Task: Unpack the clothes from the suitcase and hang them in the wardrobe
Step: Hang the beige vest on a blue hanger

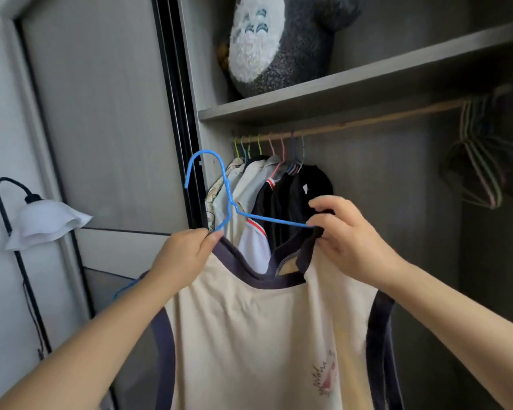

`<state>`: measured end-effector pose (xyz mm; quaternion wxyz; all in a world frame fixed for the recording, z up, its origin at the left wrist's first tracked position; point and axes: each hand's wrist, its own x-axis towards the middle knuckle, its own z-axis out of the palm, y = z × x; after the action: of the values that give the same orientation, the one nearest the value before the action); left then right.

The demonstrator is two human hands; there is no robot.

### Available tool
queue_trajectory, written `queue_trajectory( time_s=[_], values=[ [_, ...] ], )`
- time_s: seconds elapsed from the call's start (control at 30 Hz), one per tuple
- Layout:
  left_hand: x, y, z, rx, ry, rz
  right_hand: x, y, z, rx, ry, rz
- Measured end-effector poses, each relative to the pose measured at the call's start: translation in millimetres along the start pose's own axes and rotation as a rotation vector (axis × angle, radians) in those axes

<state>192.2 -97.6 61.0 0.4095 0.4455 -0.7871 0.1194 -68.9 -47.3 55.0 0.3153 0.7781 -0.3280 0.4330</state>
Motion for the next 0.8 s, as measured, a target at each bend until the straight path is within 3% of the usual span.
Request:
queue_trajectory(
  time_s=[0.1,0.17,0.23,0.37,0.53,0.63,0.8],
  values=[
    [2.7,3.1,-3.2,-0.054,0.034,0.015,1.2,9.1,-19.4,-0.061,-0.161,0.362],
    [4.3,8.6,-2.9,-0.106,0.026,0.042,3.9,10.4,-36.2,-0.023,-0.534,0.661],
    [4.4,15.8,-2.7,-0.147,0.014,0.089,0.6,14.6,-46.1,0.026,-0.682,0.743],
    [6.5,27.0,-2.3,-0.142,0.023,0.151,-5.3,0.3,-52.8,-0.106,-0.52,0.682],
    [14.8,38.6,9.4,-0.155,-0.003,0.225,-3.1,-7.1,-57.2,-0.217,-0.436,0.665],
    [14.5,21.2,18.6,-0.034,0.096,0.378,-10.4,2.6,-65.7,-0.247,-0.397,0.676],
    [2.8,-12.0,36.6,-0.069,0.117,0.332,-38.5,20.0,-87.4,-0.14,-0.366,0.717]
  ],
)
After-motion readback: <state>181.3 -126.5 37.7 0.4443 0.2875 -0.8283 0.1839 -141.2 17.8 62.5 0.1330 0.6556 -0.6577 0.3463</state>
